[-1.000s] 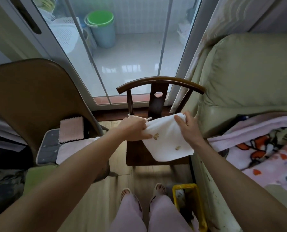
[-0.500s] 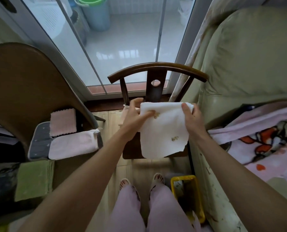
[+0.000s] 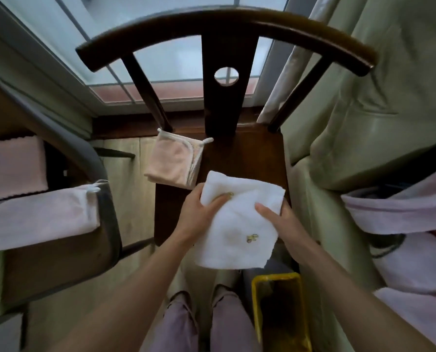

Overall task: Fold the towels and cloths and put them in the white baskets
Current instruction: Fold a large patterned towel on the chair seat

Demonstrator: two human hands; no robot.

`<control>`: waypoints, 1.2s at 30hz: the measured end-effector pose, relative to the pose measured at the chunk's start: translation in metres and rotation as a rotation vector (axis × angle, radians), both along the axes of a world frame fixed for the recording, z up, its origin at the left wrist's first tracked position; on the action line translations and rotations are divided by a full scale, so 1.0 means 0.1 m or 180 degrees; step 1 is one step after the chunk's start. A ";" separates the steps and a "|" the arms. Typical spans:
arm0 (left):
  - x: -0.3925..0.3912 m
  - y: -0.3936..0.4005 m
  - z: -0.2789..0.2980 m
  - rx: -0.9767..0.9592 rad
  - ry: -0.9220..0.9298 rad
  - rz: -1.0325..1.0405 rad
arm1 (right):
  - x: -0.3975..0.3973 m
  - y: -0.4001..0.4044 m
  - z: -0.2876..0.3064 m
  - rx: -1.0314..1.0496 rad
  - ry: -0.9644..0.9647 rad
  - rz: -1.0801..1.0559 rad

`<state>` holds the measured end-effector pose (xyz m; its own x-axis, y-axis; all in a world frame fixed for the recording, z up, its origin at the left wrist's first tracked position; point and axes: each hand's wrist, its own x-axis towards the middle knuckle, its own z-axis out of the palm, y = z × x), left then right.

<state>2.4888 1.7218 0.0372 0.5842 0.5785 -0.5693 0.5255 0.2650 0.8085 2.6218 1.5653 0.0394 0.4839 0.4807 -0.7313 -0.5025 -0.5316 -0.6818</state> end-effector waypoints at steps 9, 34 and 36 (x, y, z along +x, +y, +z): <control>0.55 0.02 -1.30 0.1774 0.0390 -0.0006 | 0.42 0.52 -1.19 -0.0590 -0.1375 0.0236; -0.44 0.69 -1.23 0.3611 0.0676 -0.1599 | -0.29 0.17 -1.39 -0.0679 -0.4322 0.3975; -0.49 0.86 -1.27 0.3645 0.0925 -0.1990 | -0.40 0.17 -1.42 -0.0985 -0.4252 0.3948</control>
